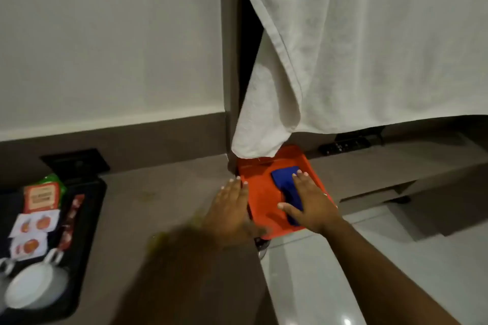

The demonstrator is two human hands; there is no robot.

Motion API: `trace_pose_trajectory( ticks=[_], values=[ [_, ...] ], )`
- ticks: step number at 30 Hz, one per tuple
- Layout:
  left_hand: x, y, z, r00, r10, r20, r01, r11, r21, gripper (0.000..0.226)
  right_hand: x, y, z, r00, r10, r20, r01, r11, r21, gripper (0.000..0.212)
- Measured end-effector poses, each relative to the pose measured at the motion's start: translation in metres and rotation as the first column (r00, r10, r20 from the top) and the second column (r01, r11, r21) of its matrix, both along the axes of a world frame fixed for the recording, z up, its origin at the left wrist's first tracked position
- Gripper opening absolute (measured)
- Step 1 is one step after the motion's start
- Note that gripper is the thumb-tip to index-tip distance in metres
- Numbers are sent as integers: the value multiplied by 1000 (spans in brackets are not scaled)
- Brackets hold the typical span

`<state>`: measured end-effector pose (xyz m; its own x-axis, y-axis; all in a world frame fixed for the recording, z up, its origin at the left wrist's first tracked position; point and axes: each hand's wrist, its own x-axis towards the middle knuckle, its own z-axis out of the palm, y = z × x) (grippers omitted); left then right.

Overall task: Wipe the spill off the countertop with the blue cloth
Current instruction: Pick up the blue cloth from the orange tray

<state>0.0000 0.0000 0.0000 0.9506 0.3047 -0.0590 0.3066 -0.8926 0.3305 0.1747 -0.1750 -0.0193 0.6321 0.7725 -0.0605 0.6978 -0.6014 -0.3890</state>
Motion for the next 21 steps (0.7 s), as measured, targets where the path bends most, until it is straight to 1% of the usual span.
trace_pose_trajectory(
  ticks=[1, 2, 3, 4, 5, 7, 8, 9, 12, 14, 18, 21],
  values=[
    [13, -8, -11, 999, -50, -4, 50, 998, 48, 127, 12, -1, -10, 1000, -4, -21, 4, 1000, -15, 116],
    [26, -15, -22, 996, -74, -44, 78, 993, 85, 127, 24, 0, -20, 1000, -2, -14, 2, 1000, -21, 116],
    [38, -22, -37, 989, -81, -122, 94, 990, 103, 128, 37, 1, -35, 1000, 10, 1, -10, 999, -49, 115],
    [45, -27, -44, 978, -88, -191, 107, 990, 91, 130, 42, 6, -44, 1000, 19, 13, -19, 998, -54, 114],
    [49, -29, -53, 977, -80, -195, 100, 990, 97, 131, 46, 10, -55, 998, 48, 39, -45, 996, -73, 112],
    [64, -33, -76, 973, -66, -222, 82, 994, 66, 134, 62, 21, -80, 993, 113, 35, -108, 986, -127, 109],
    [68, -33, -81, 965, -68, -255, 88, 994, 66, 135, 69, 27, -89, 990, 136, 33, -130, 982, -139, 106],
    [70, -35, -87, 965, -63, -255, 83, 994, 66, 137, 76, 33, -97, 989, 143, 32, -137, 980, -146, 103],
    [74, -36, -97, 967, -40, -252, 66, 993, 95, 141, 87, 48, -114, 989, 140, 40, -133, 980, -145, 92],
    [76, -34, -98, 965, -33, -260, 62, 993, 103, 141, 88, 50, -122, 988, 137, 76, -127, 985, -117, 82],
    [78, -34, -99, 949, -45, -313, 90, 987, 131, 137, 88, 50, -129, 989, 109, 98, -102, 993, -67, 66],
    [80, -35, -96, 938, -33, -346, 94, 982, 163, 139, 88, 49, -131, 991, 90, 99, -88, 996, -19, 58]
  ],
)
